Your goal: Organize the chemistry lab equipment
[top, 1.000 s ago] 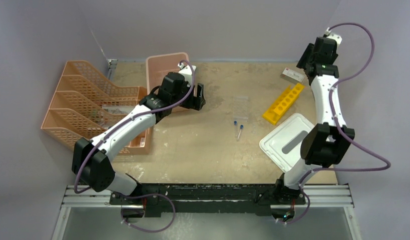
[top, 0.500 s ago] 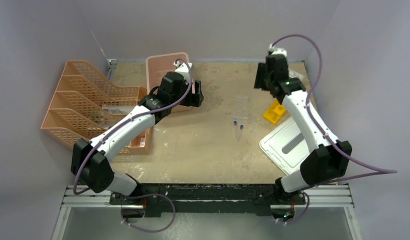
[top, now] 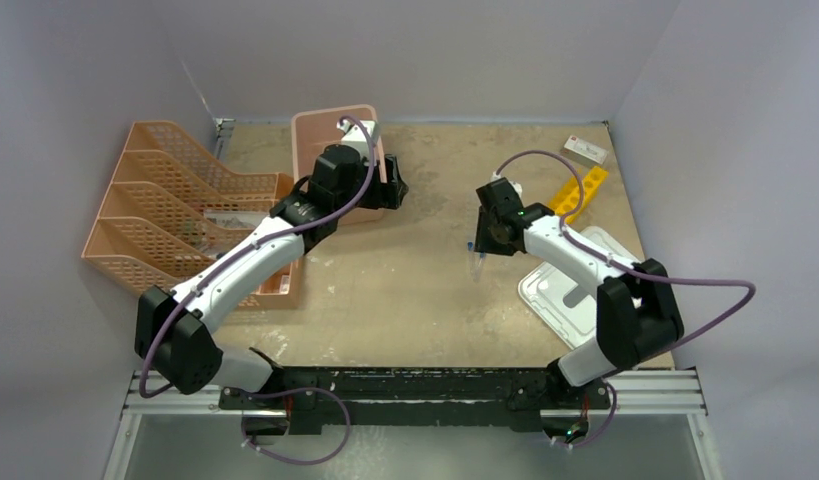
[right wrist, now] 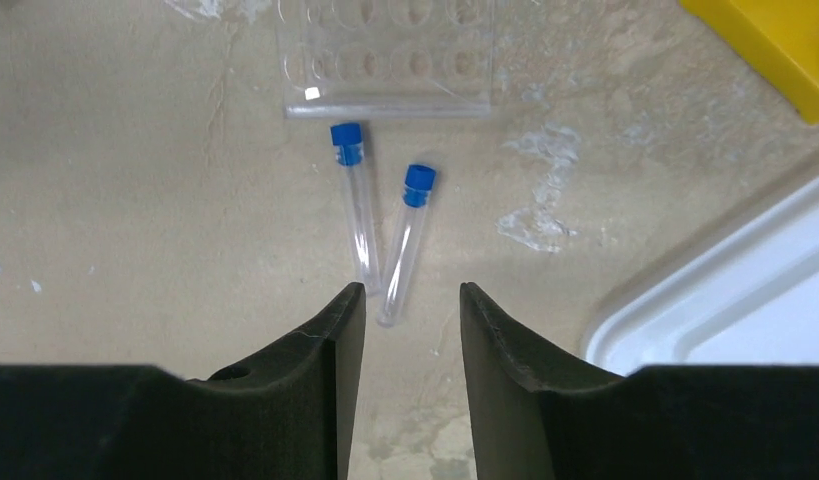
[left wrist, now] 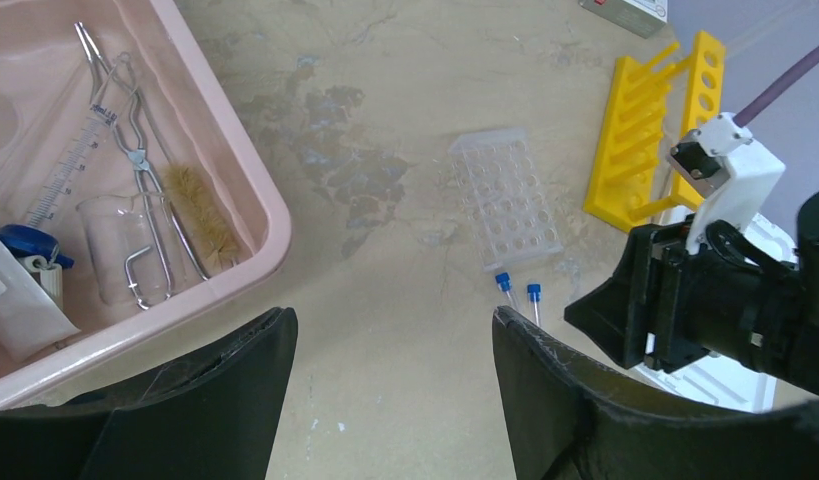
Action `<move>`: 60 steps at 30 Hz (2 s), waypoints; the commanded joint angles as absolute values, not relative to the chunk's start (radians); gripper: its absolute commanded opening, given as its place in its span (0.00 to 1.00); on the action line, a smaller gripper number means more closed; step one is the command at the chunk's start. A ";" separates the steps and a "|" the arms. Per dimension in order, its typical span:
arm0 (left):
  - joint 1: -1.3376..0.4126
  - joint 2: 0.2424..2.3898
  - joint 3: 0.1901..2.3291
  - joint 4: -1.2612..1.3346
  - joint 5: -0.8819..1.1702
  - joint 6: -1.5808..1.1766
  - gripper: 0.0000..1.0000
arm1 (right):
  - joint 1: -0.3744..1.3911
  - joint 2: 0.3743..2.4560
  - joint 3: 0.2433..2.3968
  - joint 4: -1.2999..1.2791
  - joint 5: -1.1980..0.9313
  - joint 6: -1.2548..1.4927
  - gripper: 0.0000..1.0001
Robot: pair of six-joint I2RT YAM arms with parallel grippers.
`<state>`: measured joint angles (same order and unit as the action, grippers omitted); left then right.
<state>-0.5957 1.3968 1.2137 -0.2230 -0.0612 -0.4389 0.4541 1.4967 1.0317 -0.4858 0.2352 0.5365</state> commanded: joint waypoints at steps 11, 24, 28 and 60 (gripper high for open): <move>-0.590 1.357 1.215 -0.179 -0.062 -0.466 0.70 | 0.456 1.658 1.086 -0.379 0.246 0.630 0.33; -0.589 1.366 1.215 -0.184 -0.068 -0.468 0.70 | 0.456 1.727 1.094 -0.397 0.270 0.641 0.26; -0.591 1.368 1.217 -0.186 -0.068 -0.468 0.70 | 0.456 1.758 1.102 -0.420 0.248 0.635 0.26; -0.653 1.565 1.231 0.408 0.314 -0.736 0.72 | 0.416 1.386 1.421 -0.308 0.306 0.593 0.09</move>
<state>-0.6319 1.5272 1.2114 0.1204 0.1581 -0.6479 0.4454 1.4204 1.3399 -0.3958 0.3672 0.5625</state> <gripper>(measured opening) 0.713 0.158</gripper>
